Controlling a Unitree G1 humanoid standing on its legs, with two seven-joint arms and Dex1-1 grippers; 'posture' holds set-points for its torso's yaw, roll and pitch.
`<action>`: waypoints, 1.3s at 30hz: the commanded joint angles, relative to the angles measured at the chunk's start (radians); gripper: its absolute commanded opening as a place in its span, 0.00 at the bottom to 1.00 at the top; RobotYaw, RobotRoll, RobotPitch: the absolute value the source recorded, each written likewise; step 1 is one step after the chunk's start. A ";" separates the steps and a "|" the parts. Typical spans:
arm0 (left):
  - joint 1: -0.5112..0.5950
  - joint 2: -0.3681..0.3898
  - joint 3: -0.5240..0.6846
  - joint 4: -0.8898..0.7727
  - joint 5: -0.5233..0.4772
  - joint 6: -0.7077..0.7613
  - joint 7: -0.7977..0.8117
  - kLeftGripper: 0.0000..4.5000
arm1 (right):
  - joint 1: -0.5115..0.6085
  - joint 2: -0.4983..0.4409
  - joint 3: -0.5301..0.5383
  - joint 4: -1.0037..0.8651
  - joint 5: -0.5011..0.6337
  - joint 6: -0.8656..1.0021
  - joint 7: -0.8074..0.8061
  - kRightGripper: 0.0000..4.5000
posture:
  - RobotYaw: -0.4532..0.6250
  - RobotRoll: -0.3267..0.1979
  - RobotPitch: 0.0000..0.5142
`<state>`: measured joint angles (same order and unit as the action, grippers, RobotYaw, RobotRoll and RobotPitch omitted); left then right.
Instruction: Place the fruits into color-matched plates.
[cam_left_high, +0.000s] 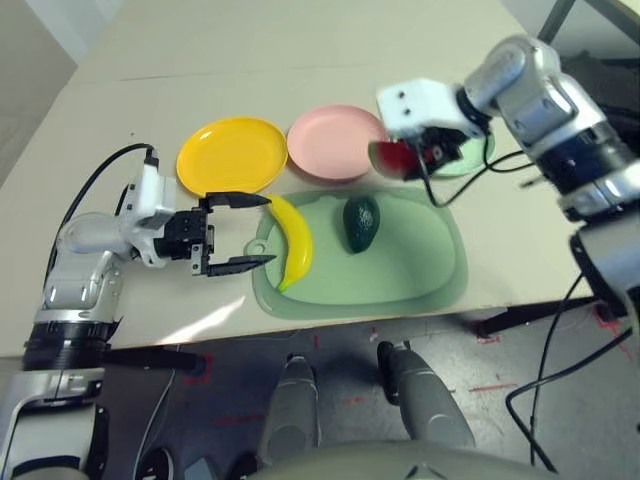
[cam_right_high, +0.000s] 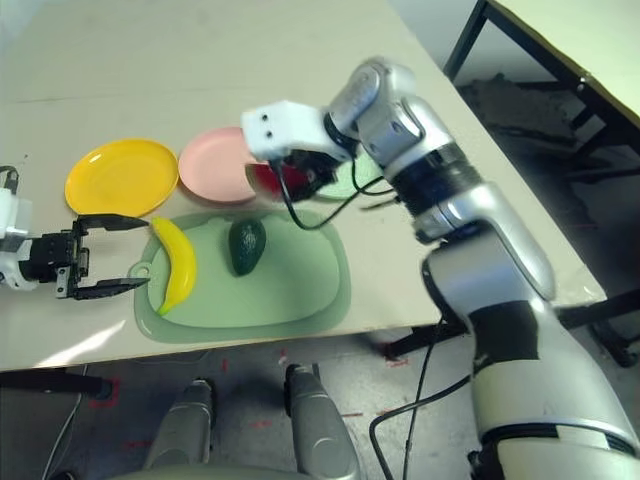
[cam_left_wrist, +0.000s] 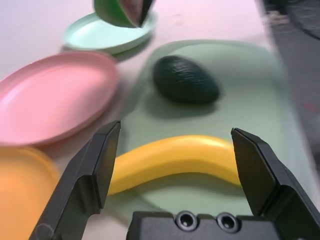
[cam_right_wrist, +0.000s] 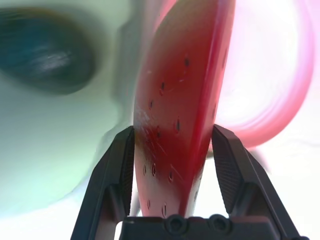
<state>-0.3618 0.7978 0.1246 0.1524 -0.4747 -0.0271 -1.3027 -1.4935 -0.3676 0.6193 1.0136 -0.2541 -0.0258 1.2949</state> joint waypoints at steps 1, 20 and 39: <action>0.006 -0.009 0.003 -0.034 0.030 0.038 0.070 1.00 | -0.038 0.090 -0.022 0.169 -0.053 -0.072 -0.128 0.54 | 0.39 0.62 0.43; 0.138 0.017 0.050 -0.182 0.040 0.105 0.193 1.00 | -0.044 0.226 -0.080 0.346 -0.206 -0.156 -0.462 0.74 | 0.47 0.62 0.46; 0.050 0.019 0.011 -0.072 0.022 0.028 0.016 1.00 | -0.112 0.040 -0.056 0.177 -0.225 -0.579 -0.095 1.00 | 0.39 0.62 0.44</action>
<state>-0.3324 0.8088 0.1384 0.0861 -0.4315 0.0130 -1.2407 -1.6298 -0.3017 0.5381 1.2410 -0.4755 -0.5169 1.1050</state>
